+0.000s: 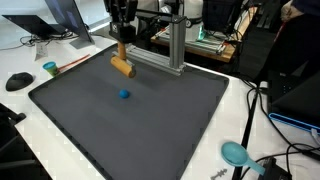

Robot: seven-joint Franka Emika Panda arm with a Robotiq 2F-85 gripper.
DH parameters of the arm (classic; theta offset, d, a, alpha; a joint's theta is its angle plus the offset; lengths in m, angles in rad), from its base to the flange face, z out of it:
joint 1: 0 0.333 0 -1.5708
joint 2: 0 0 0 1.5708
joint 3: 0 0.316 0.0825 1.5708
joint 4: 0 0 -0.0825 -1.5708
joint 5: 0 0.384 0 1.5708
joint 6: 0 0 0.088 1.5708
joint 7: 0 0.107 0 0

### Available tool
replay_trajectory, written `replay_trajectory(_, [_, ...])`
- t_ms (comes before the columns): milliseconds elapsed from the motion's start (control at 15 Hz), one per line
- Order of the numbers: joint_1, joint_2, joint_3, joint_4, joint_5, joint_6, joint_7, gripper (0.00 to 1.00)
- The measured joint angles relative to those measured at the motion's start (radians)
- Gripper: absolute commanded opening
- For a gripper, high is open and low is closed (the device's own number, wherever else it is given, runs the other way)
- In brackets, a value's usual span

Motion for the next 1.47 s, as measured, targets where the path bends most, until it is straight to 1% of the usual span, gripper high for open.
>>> replay_trajectory(333, [0.013,0.018,-0.009,-0.005,0.022,0.011,-0.028,0.22])
replay_trajectory(1133, [0.027,0.153,-0.039,-0.039,0.022,0.203,-0.055,0.22])
replay_trajectory(1467, [0.027,0.189,-0.059,-0.041,0.022,0.26,-0.077,0.22])
